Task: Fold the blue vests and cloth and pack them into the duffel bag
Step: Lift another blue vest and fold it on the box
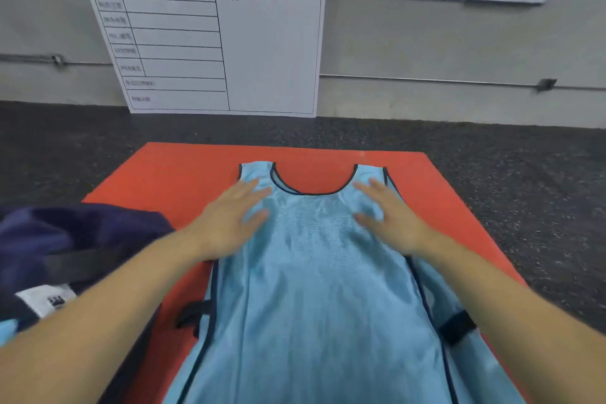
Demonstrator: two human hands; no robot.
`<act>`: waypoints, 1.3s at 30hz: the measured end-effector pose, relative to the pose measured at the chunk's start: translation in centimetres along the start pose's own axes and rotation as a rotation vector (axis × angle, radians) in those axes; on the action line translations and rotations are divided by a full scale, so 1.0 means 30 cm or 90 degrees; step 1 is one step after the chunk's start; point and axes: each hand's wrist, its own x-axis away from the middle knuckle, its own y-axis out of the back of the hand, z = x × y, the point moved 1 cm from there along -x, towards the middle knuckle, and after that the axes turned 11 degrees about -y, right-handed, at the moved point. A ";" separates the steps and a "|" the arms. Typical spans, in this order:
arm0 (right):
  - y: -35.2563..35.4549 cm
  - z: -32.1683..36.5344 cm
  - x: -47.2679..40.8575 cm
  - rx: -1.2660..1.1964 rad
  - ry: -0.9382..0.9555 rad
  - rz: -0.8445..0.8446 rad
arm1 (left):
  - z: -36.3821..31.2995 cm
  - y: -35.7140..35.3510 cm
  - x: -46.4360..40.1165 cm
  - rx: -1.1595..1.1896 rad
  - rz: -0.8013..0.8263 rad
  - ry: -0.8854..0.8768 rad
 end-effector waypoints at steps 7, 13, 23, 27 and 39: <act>-0.216 -0.069 0.527 0.222 0.116 0.079 | -0.206 -0.198 0.421 0.009 0.038 -0.104; -0.197 -0.116 0.837 0.269 0.145 0.130 | -0.263 -0.202 0.703 -0.040 0.058 -0.101; -0.085 -0.213 1.005 0.056 0.075 0.103 | -0.264 -0.170 0.990 0.021 0.024 -0.043; -0.085 -0.189 0.989 0.033 0.084 0.060 | -0.267 -0.164 0.964 -0.033 -0.048 -0.031; -0.060 -0.183 0.988 0.026 0.057 0.093 | -0.339 -0.117 0.878 -0.016 -0.205 0.067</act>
